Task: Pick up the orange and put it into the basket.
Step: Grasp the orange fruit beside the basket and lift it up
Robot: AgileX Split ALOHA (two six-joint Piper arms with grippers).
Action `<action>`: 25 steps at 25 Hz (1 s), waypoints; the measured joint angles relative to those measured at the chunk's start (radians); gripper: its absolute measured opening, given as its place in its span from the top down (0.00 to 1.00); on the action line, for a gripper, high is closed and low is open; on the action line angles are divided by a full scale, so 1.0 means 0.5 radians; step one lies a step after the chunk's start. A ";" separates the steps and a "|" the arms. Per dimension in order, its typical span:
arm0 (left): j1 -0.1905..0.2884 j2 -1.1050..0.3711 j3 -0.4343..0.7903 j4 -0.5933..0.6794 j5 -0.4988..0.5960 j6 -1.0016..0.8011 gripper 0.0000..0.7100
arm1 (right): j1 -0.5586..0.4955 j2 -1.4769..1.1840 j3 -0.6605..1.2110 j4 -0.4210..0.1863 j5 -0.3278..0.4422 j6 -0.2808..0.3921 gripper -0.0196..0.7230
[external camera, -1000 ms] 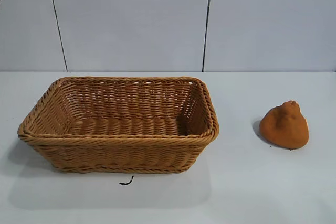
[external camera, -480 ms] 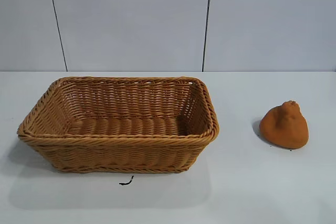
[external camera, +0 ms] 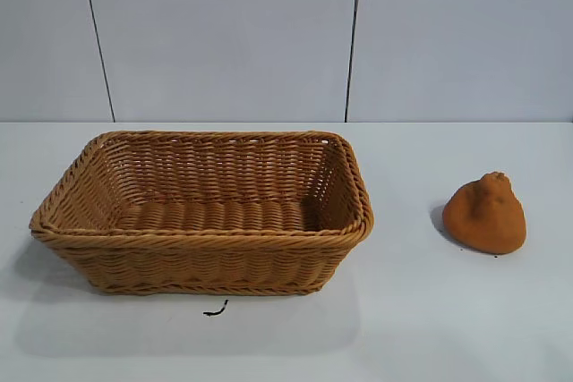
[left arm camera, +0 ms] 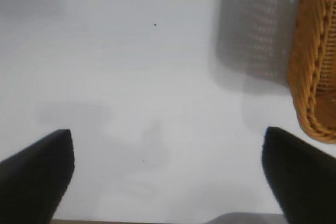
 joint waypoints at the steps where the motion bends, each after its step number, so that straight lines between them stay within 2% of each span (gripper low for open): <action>1: 0.000 -0.075 0.060 0.000 0.000 0.000 0.02 | 0.000 0.000 0.000 0.000 0.000 0.000 0.24; 10: 0.000 -1.087 0.809 -0.002 -0.003 0.000 0.02 | 0.000 0.000 0.000 0.000 0.000 0.000 0.24; 17: 0.000 -1.935 1.357 -0.002 -0.233 0.000 0.02 | 0.000 0.000 0.000 0.000 0.000 0.000 0.24; 21: 0.000 -2.360 1.535 -0.003 -0.251 0.000 0.02 | 0.000 0.000 0.000 0.000 0.000 0.000 0.24; 25: 0.000 -2.661 1.569 -0.018 -0.272 0.000 0.02 | 0.000 0.000 0.000 0.000 0.000 0.000 0.24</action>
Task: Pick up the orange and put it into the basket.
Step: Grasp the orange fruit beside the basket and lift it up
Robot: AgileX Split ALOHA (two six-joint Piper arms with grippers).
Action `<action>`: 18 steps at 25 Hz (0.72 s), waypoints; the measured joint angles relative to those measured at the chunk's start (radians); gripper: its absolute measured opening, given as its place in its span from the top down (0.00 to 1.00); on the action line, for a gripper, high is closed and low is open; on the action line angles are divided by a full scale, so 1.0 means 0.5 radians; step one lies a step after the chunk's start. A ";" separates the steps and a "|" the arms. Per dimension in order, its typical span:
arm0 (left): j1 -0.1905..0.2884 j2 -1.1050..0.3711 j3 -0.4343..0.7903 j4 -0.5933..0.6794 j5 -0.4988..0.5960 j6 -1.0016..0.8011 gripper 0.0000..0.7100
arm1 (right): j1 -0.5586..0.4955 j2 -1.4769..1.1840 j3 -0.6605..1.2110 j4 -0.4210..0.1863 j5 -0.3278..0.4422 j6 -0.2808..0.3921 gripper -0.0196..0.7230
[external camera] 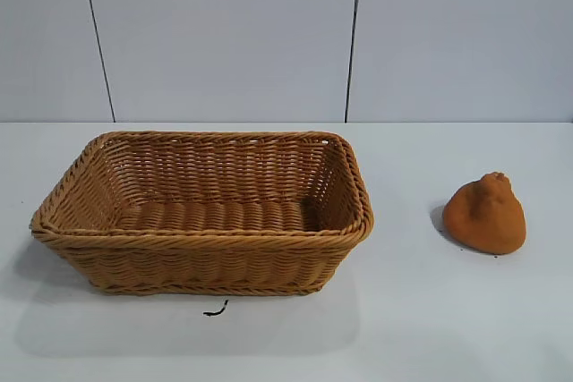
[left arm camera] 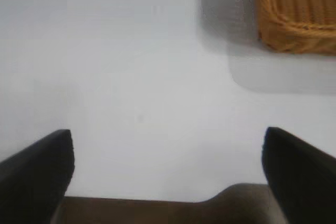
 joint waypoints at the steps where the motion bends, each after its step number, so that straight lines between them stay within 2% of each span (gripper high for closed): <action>1: 0.000 0.000 0.000 0.000 0.000 0.000 0.02 | 0.000 0.000 0.000 0.000 0.000 0.000 0.24; 4: 0.000 -0.125 0.000 0.000 -0.013 0.000 0.02 | 0.000 0.000 0.000 0.000 0.000 0.000 0.24; 14: -0.003 -0.149 0.006 0.000 -0.019 0.000 0.02 | 0.000 0.000 0.000 0.000 0.000 0.000 0.24; 17: -0.028 -0.161 0.006 0.000 -0.019 0.000 0.02 | 0.000 0.000 0.000 0.000 0.000 0.000 0.24; 18: -0.085 -0.209 0.006 -0.011 -0.019 0.000 0.02 | 0.000 0.000 0.000 0.000 0.000 0.000 0.24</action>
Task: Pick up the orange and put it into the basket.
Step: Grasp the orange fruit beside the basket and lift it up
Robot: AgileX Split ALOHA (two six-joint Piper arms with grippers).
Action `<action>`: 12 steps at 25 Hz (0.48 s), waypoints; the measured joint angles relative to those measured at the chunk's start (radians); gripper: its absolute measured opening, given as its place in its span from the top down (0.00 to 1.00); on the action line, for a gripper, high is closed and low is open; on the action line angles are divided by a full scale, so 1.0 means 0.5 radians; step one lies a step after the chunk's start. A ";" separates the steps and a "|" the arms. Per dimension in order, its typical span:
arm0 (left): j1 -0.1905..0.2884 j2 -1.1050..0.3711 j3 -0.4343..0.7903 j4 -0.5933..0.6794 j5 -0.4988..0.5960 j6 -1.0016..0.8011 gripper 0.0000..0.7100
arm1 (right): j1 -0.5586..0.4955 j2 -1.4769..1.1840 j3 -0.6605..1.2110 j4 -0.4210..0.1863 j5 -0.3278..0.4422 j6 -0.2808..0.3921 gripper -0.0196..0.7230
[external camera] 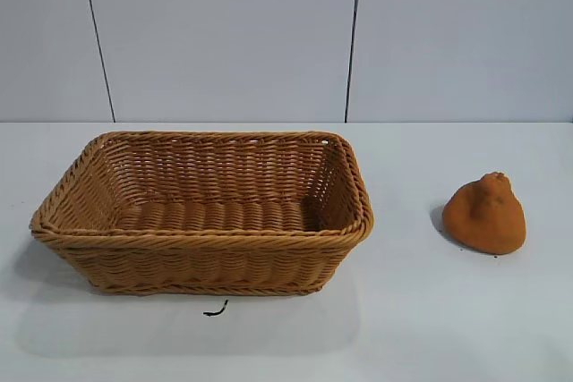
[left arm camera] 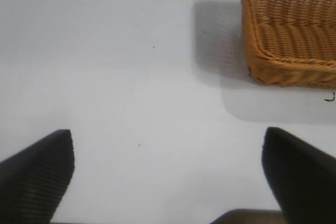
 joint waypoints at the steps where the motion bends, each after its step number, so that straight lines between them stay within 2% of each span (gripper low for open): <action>1: -0.031 -0.027 0.000 0.000 0.000 0.000 0.02 | 0.000 0.000 0.000 0.000 0.000 0.000 0.24; 3: -0.060 -0.102 0.000 0.000 0.000 0.000 0.02 | 0.000 0.000 0.000 0.000 0.000 0.000 0.24; 12: -0.061 -0.147 0.000 -0.034 0.000 0.000 0.02 | 0.000 0.000 0.000 -0.013 -0.002 -0.001 0.24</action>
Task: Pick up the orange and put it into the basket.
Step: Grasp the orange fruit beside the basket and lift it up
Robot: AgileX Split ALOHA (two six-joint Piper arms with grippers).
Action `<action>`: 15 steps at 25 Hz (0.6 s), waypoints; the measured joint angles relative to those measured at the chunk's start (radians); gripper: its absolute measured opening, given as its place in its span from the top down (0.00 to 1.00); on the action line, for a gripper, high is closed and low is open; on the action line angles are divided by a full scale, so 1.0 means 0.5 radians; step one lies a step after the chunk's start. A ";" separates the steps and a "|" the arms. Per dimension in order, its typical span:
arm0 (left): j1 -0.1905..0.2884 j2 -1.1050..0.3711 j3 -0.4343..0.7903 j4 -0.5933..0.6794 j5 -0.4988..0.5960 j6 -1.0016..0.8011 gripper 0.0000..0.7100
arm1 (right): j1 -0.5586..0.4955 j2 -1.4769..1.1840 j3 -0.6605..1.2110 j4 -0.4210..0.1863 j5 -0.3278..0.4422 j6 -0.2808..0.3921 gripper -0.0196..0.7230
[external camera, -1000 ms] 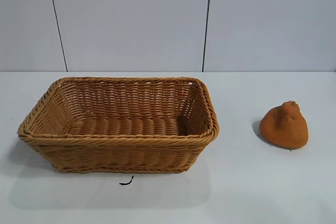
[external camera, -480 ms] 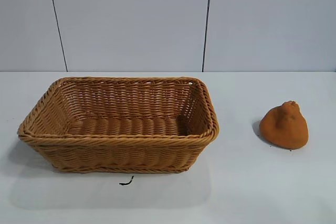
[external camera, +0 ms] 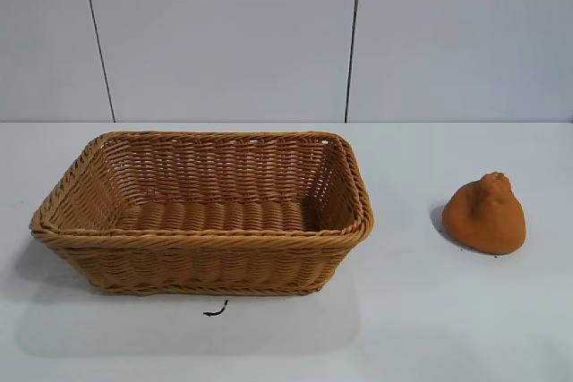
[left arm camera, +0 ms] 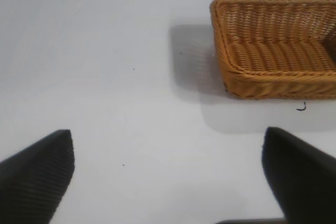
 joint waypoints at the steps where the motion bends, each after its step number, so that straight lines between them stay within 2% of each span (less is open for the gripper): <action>1: 0.000 0.000 0.000 0.000 0.000 0.000 0.02 | 0.000 0.000 0.000 -0.016 0.000 -0.002 0.24; 6: 0.000 0.000 0.000 -0.002 0.000 0.000 0.02 | 0.000 0.149 -0.104 -0.038 0.007 -0.006 0.24; 15: 0.000 0.000 0.000 -0.002 0.000 0.000 0.02 | 0.000 0.992 -0.542 -0.067 0.006 -0.006 0.24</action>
